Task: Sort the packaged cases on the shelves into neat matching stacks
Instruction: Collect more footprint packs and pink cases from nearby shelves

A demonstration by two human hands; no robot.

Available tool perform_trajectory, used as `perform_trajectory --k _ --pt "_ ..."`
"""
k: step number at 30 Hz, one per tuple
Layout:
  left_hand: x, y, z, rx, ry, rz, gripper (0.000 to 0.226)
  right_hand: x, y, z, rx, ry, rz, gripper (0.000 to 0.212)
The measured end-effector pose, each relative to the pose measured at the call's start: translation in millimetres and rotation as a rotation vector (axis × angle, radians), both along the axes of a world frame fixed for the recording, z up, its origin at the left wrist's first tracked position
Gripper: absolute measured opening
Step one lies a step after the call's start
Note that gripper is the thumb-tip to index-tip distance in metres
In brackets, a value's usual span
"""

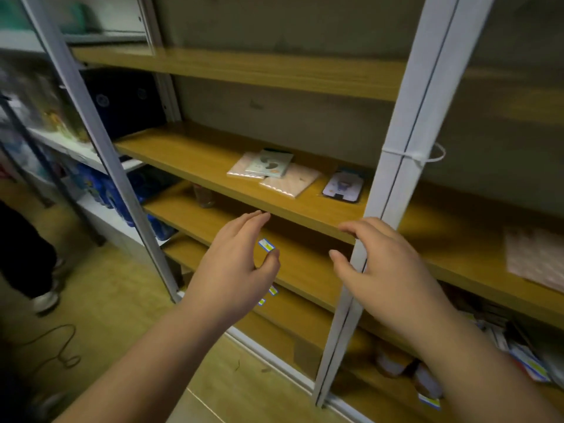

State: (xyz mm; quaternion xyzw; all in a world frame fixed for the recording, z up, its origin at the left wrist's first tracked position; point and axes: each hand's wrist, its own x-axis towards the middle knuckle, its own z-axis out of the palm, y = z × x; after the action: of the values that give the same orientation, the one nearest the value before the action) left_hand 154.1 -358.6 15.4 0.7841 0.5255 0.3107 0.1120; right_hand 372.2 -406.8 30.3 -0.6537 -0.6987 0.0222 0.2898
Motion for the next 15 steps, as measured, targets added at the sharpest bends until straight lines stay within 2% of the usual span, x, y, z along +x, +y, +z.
perform_trajectory --k 6,15 --pt "-12.8 68.3 -2.5 0.01 0.057 0.033 0.065 -24.3 77.2 -3.4 0.05 0.043 0.03 0.045" --pt "-19.6 149.8 -12.4 -0.067 0.091 0.028 0.063 -32.2 153.6 -11.1 -0.036 0.055 -0.002 0.043"
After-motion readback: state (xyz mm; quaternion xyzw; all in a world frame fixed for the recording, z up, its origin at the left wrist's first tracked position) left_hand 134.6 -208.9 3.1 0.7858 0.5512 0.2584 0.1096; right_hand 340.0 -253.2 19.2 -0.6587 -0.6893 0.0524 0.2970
